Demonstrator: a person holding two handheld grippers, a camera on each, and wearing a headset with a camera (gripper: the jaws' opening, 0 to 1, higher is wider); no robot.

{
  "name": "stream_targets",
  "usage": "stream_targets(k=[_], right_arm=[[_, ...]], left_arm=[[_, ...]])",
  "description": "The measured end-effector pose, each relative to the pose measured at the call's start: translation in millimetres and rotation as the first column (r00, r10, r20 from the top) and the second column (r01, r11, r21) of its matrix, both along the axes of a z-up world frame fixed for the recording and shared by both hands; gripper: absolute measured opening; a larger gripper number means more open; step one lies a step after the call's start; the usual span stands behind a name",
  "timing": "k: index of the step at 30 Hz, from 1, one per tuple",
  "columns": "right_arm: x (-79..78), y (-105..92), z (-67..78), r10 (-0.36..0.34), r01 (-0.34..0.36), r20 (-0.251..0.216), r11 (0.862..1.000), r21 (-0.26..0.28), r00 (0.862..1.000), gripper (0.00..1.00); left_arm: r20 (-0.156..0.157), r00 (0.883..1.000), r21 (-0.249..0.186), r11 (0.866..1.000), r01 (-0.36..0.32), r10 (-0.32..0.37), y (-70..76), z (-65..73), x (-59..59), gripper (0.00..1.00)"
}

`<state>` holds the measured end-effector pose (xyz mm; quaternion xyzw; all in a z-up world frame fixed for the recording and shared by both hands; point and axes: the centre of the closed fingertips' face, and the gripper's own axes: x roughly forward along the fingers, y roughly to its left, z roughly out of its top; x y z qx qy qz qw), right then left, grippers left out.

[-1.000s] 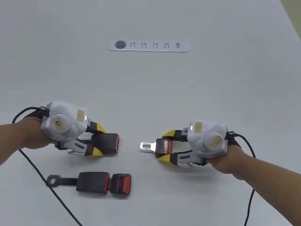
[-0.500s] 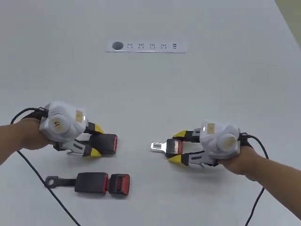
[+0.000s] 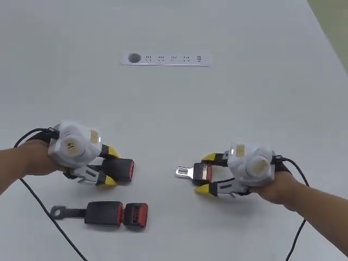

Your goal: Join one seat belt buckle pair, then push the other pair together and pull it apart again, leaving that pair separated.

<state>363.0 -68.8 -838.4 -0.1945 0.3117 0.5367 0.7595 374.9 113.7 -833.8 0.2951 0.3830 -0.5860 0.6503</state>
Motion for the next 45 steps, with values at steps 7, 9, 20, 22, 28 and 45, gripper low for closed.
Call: stream_targets(k=[7,9,20,22,28,45], right_arm=[[11.6,-5.8,17.1,-0.221,0.219,0.008,0.973,0.076,0.975,0.75],[11.8,-5.2,20.8,-0.264,0.262,0.015,0.96,0.096,0.964,0.83],[-5.4,-0.9,43.3,-0.384,0.372,0.083,0.919,0.128,0.92,0.96],[-10.1,-1.0,47.5,-0.391,0.379,0.101,0.917,0.123,0.915,0.97],[-24.6,-0.4,59.3,-0.41,0.393,0.128,0.909,0.139,0.903,1.0],[-74.5,-0.7,76.3,-0.461,0.439,0.153,0.885,0.155,0.874,1.0]], left_arm=[[0.043,0.967,-0.132,0.961,-0.245,0.252,3.6,26.8,18.3,0.71],[0.042,0.934,-0.151,0.926,-0.345,0.355,9.1,32.6,22.8,0.76],[0.068,0.836,-0.324,0.804,-0.498,0.545,27.1,71.0,2.5,0.91],[0.073,0.829,-0.339,0.795,-0.503,0.555,31.1,76.6,-3.2,0.91],[0.09,0.819,-0.379,0.78,-0.498,0.567,46.2,91.4,-26.8,0.93],[0.056,0.772,-0.456,0.704,-0.544,0.633,78.8,107.8,-68.8,0.99]])
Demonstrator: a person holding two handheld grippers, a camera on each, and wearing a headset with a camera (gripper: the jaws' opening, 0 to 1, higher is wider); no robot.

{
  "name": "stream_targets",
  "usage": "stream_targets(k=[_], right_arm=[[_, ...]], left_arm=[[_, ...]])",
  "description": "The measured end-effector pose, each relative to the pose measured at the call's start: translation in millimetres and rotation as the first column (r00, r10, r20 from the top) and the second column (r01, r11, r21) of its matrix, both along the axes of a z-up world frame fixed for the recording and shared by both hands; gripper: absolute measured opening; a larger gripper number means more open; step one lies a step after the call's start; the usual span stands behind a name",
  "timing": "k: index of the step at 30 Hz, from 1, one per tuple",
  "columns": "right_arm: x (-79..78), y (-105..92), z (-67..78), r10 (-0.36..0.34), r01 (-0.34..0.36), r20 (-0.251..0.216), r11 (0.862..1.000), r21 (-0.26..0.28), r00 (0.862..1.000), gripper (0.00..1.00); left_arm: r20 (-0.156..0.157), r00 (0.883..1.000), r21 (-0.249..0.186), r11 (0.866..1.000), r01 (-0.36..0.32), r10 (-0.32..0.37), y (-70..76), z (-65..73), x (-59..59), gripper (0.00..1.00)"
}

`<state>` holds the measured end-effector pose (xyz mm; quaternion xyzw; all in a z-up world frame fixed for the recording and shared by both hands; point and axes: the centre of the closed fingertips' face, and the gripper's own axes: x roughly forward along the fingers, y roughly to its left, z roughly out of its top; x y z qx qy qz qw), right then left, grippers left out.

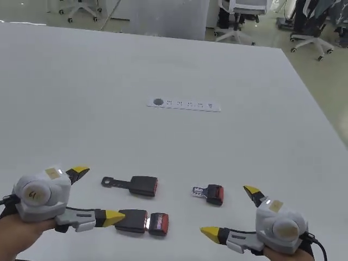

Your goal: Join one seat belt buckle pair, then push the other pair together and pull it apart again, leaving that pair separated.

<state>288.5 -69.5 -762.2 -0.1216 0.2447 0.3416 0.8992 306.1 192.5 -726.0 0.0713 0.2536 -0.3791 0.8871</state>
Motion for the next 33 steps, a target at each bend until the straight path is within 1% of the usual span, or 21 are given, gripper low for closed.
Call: stream_targets(k=[2,5,7,9,11,13,18,23,26,33], right_arm=[[-6.9,0.0,-0.2,-0.002,0.002,-0.002,1.0,0.001,1.0,1.0],[-14.1,-1.1,-0.9,-0.013,0.013,-0.009,1.0,0.002,1.0,1.0],[-17.9,-1.9,-2.2,-0.021,0.021,-0.01,1.0,0.002,1.0,1.0],[-21.6,-1.6,-3.1,-0.024,0.024,-0.012,1.0,0.001,1.0,1.0],[-23.6,-1.7,-3.0,-0.027,0.027,-0.012,1.0,0.0,1.0,1.0],[-23.9,-2.0,-3.0,-0.032,0.032,-0.017,0.999,0.001,0.999,1.0],[-22.9,-1.5,-0.9,-0.027,0.027,-0.007,1.0,-0.005,1.0,1.0],[-21.9,-0.6,2.1,-0.03,0.03,0.002,1.0,-0.002,1.0,1.0],[-22.2,0.1,4.5,-0.036,0.036,0.005,0.999,0.001,0.999,1.0],[-24.4,-0.3,2.0,-0.038,0.038,0.0,0.999,0.003,0.999,1.0]], left_arm=[[0.008,1.0,0.001,1.0,-0.013,0.013,5.3,-0.4,-3.0,0.99],[0.004,0.999,-0.022,0.999,-0.041,0.041,11.4,-0.4,-7.3,1.0],[0.006,0.999,-0.027,0.999,-0.046,0.046,14.2,-0.7,-11.9,1.0],[0.0,0.999,-0.032,0.998,-0.047,0.047,15.5,-1.5,-16.5,1.0],[0.001,0.999,-0.028,0.999,-0.044,0.044,16.8,-1.9,-19.8,1.0],[0.003,0.999,-0.032,0.998,-0.045,0.045,17.5,-1.3,-22.1,1.0],[-0.001,0.999,-0.034,0.999,-0.041,0.041,16.9,-2.8,-25.4,1.0],[-0.001,0.999,-0.036,0.999,-0.04,0.04,16.5,-2.0,-26.1,1.0],[0.005,0.999,-0.034,0.999,-0.038,0.038,16.0,-0.6,-26.0,1.0],[0.003,0.999,-0.033,0.999,-0.033,0.033,14.5,-1.6,-28.5,0.99]])
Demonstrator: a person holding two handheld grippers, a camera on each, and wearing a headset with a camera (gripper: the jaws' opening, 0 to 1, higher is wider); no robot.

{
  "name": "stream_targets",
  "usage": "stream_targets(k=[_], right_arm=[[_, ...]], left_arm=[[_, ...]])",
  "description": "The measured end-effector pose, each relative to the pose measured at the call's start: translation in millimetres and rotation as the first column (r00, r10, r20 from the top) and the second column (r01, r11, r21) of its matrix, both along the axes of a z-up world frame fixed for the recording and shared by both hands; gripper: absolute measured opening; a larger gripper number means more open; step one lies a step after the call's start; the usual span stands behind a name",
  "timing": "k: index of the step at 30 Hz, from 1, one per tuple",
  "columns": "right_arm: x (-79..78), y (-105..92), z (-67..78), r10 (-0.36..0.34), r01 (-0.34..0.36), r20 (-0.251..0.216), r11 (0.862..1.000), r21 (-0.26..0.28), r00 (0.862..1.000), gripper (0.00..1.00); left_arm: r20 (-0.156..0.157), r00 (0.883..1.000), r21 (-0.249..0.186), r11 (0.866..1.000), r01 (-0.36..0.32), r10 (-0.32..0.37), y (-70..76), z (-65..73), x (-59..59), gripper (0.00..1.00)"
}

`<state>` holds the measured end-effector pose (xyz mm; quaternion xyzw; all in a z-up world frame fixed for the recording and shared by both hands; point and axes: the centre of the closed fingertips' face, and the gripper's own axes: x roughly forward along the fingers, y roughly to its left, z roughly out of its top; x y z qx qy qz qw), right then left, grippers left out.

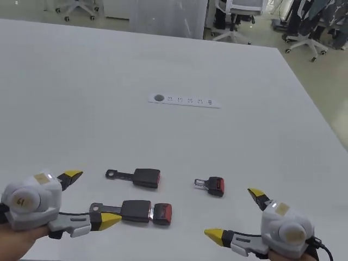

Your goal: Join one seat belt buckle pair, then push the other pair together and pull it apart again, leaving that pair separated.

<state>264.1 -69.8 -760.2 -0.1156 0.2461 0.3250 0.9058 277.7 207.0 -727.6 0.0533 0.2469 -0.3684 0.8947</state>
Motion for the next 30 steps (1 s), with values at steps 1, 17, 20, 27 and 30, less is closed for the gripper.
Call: stream_targets(k=[1,17,20,27,30], right_arm=[[-0.2,-0.1,0.1,-0.001,0.001,0.001,1.0,0.001,1.0,1.0],[-3.4,2.9,-0.3,0.004,-0.004,-0.002,1.0,0.001,1.0,1.0],[-4.1,2.0,-2.1,0.004,-0.004,-0.007,1.0,-0.003,1.0,1.0],[-5.3,1.4,-3.1,0.0,0.0,-0.011,1.0,0.002,1.0,1.0],[-4.9,1.6,-3.6,-0.002,0.002,-0.012,1.0,0.005,1.0,1.0]], left_arm=[[-0.001,1.0,-0.001,1.0,-0.002,0.002,0.0,0.1,-0.3,0.99],[-0.004,1.0,0.005,1.0,0.002,-0.002,0.6,1.4,-4.7,0.98],[-0.007,1.0,0.008,1.0,0.009,-0.009,-0.5,0.4,-6.6,0.98],[-0.007,1.0,0.008,1.0,0.009,-0.009,0.7,-0.4,-5.5,0.98],[-0.006,1.0,0.006,1.0,0.007,-0.007,1.5,-0.6,-5.0,0.98]])
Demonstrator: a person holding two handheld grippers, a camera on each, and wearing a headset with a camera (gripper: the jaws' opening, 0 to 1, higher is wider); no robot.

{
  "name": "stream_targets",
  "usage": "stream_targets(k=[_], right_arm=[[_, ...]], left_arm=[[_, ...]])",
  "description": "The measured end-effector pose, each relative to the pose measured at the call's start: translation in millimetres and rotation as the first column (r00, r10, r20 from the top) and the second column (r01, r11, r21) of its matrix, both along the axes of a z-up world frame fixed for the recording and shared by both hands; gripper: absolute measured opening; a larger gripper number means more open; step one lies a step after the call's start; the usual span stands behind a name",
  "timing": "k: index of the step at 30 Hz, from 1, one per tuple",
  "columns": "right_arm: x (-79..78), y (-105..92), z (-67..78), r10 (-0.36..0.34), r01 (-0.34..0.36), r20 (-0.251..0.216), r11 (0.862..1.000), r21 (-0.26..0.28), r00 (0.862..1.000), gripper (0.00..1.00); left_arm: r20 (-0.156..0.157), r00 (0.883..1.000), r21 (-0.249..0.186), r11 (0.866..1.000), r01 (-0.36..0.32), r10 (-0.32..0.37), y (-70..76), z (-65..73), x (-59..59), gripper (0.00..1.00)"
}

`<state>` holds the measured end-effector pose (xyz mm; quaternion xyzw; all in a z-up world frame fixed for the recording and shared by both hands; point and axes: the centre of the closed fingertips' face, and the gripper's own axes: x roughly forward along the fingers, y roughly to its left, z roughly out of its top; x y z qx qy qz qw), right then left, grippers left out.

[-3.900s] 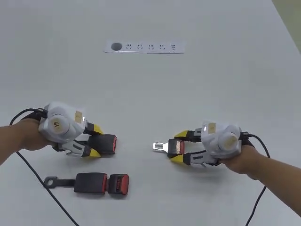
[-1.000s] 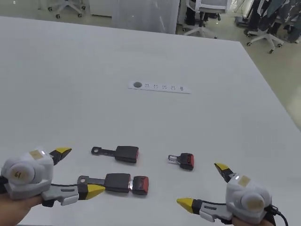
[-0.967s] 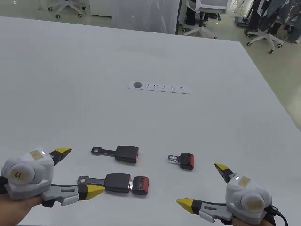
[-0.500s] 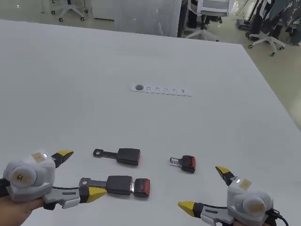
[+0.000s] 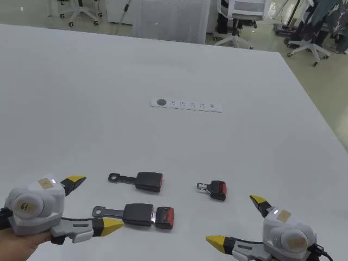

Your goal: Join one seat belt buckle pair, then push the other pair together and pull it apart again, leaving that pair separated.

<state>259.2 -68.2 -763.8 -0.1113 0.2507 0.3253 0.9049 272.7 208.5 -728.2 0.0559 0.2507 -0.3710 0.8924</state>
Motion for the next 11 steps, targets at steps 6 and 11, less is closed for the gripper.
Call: stream_targets(k=[6,11], right_arm=[[-0.2,2.8,1.4,0.001,-0.001,0.0,1.0,0.003,1.0,1.0],[0.2,3.7,1.3,0.0,0.0,-0.001,1.0,0.004,1.0,1.0]], left_arm=[[-0.002,1.0,-0.001,1.0,-0.002,0.002,1.8,-2.1,-0.4,0.98],[-0.001,1.0,-0.003,1.0,-0.004,0.004,3.1,-2.9,0.8,0.97]])
